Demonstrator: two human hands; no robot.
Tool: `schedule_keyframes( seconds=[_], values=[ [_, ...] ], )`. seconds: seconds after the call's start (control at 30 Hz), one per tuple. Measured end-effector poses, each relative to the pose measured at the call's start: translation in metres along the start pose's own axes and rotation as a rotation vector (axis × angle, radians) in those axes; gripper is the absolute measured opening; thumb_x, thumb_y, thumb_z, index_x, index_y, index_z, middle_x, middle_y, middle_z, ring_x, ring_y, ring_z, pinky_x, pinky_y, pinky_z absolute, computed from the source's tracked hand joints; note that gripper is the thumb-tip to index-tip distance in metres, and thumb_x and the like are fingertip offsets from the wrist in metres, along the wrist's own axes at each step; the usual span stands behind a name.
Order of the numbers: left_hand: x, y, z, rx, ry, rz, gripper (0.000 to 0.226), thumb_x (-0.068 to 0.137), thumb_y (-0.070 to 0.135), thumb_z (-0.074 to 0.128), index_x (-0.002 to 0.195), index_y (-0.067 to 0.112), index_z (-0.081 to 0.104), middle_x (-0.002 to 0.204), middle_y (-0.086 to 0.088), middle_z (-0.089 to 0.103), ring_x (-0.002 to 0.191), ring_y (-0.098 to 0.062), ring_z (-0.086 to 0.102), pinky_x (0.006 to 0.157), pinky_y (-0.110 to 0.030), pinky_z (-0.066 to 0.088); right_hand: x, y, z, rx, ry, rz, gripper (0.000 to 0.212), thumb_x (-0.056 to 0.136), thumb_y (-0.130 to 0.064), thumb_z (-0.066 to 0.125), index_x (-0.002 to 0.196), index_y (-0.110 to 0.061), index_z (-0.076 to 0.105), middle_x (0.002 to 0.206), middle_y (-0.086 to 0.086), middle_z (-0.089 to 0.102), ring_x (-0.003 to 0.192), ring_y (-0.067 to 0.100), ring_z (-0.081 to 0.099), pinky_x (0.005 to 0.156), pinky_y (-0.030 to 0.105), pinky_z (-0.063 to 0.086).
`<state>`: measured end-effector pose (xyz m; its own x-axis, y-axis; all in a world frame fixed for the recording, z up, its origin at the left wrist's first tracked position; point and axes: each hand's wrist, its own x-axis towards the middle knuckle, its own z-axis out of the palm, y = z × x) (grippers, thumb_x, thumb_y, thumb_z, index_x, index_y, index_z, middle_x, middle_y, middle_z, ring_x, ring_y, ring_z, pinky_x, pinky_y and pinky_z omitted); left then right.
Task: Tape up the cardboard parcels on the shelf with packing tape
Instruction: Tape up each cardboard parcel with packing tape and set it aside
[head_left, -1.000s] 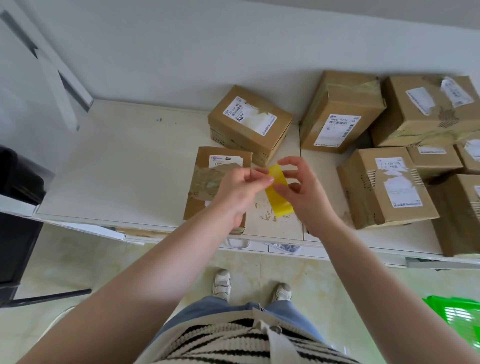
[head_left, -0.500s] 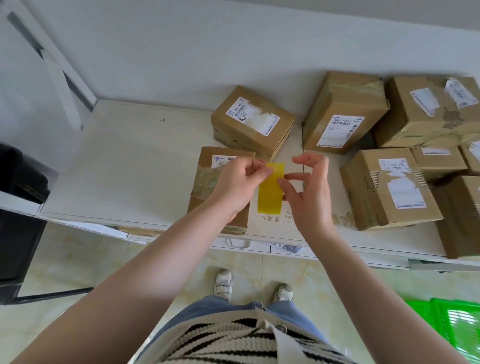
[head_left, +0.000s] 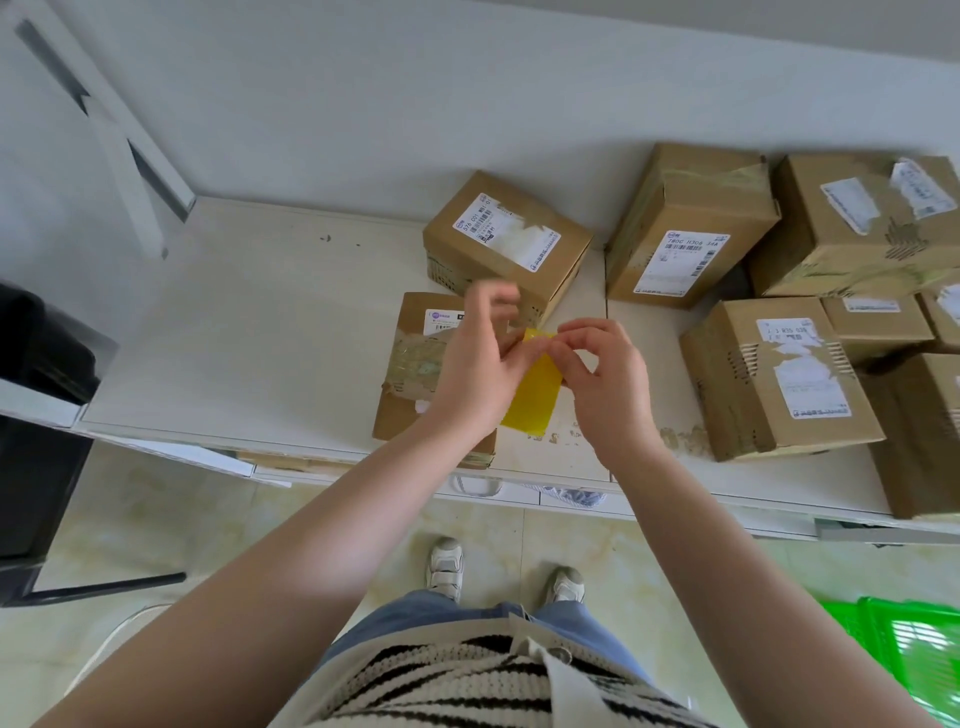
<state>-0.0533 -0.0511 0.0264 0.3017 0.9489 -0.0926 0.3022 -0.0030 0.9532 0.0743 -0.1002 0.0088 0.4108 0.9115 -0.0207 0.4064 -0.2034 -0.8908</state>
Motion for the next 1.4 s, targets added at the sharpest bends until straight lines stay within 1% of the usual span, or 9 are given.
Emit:
schedule_keyframes(
  seconds=[0.17,0.4,0.53,0.7,0.93,1.03,1.17,1.3,1.4],
  values=[
    [0.007,-0.011,-0.006,0.144,-0.181,0.24,0.014,0.091,0.019,0.068,0.104,0.014,0.063,0.14,-0.005,0.046,0.132,-0.016,0.049,0.107,-0.03,0.045,0.005,-0.013,-0.009,0.24,-0.119,0.24,0.015,0.094,-0.011,0.062,0.082,-0.015,0.07,0.107,0.007,0.063,0.098,0.028,0.066,0.086,0.042,0.059],
    [0.016,-0.015,0.004,-0.009,-0.113,-0.038,0.013,0.09,0.022,0.069,0.09,0.01,0.065,0.116,0.007,0.064,0.098,-0.014,0.064,0.091,-0.038,0.053,0.008,-0.014,-0.011,0.259,-0.114,0.313,0.01,0.09,-0.015,0.07,0.082,-0.009,0.07,0.088,0.013,0.069,0.086,0.028,0.069,0.084,0.044,0.06],
    [0.016,-0.007,0.01,-0.126,-0.032,-0.251,0.017,0.095,0.029,0.065,0.086,0.015,0.059,0.1,0.005,0.065,0.088,-0.012,0.06,0.07,-0.025,0.048,0.014,-0.001,-0.013,0.093,-0.024,0.246,0.014,0.089,-0.032,0.069,0.098,-0.02,0.069,0.106,0.007,0.068,0.101,0.023,0.064,0.09,0.043,0.054],
    [0.02,-0.01,0.008,-0.435,0.016,-0.461,0.016,0.089,0.027,0.072,0.08,0.018,0.062,0.095,-0.005,0.068,0.091,-0.022,0.063,0.079,-0.038,0.053,0.015,0.017,-0.021,0.41,-0.295,0.54,0.045,0.093,-0.051,0.052,0.122,-0.018,0.064,0.113,0.008,0.071,0.107,0.027,0.066,0.096,0.046,0.053],
    [0.035,-0.041,-0.018,0.274,0.11,-0.077,0.02,0.096,0.025,0.062,0.111,0.015,0.053,0.115,0.003,0.059,0.102,-0.008,0.058,0.071,-0.016,0.04,0.026,0.062,-0.012,0.153,-0.132,0.624,0.035,0.096,-0.039,0.06,0.113,-0.01,0.069,0.095,0.007,0.068,0.085,0.024,0.063,0.082,0.044,0.054],
    [0.035,-0.071,-0.042,0.507,0.23,-0.089,0.039,0.095,0.031,0.062,0.128,0.013,0.051,0.132,-0.003,0.051,0.109,-0.015,0.056,0.079,-0.023,0.041,0.03,0.086,-0.002,-0.131,-0.12,0.587,0.033,0.098,-0.033,0.058,0.114,-0.007,0.07,0.083,0.004,0.061,0.083,0.025,0.054,0.073,0.034,0.043],
    [0.031,-0.106,-0.059,0.483,0.144,-0.439,0.077,0.092,0.054,0.057,0.149,0.008,0.031,0.15,-0.009,0.041,0.132,-0.029,0.047,0.1,-0.041,0.045,0.039,0.083,0.016,-0.421,-0.087,0.455,0.033,0.101,-0.021,0.048,0.13,-0.014,0.062,0.132,0.012,0.058,0.12,0.033,0.052,0.101,0.038,0.043],
    [0.029,-0.115,-0.05,0.276,0.079,-0.522,0.06,0.097,0.057,0.046,0.133,0.009,0.049,0.129,-0.009,0.061,0.118,-0.03,0.058,0.091,-0.035,0.046,0.024,0.025,0.042,-0.278,0.059,0.15,0.039,0.103,-0.014,0.039,0.141,-0.01,0.048,0.137,0.003,0.051,0.121,0.02,0.051,0.098,0.028,0.039],
    [0.023,-0.116,-0.041,0.245,0.112,-0.484,0.05,0.099,0.052,0.046,0.121,0.008,0.056,0.114,-0.008,0.066,0.106,-0.028,0.062,0.078,-0.029,0.042,0.006,-0.001,0.078,-0.269,-0.094,0.074,0.036,0.104,-0.018,0.037,0.138,-0.009,0.042,0.125,0.001,0.051,0.113,0.021,0.052,0.088,0.032,0.041]
  ],
)
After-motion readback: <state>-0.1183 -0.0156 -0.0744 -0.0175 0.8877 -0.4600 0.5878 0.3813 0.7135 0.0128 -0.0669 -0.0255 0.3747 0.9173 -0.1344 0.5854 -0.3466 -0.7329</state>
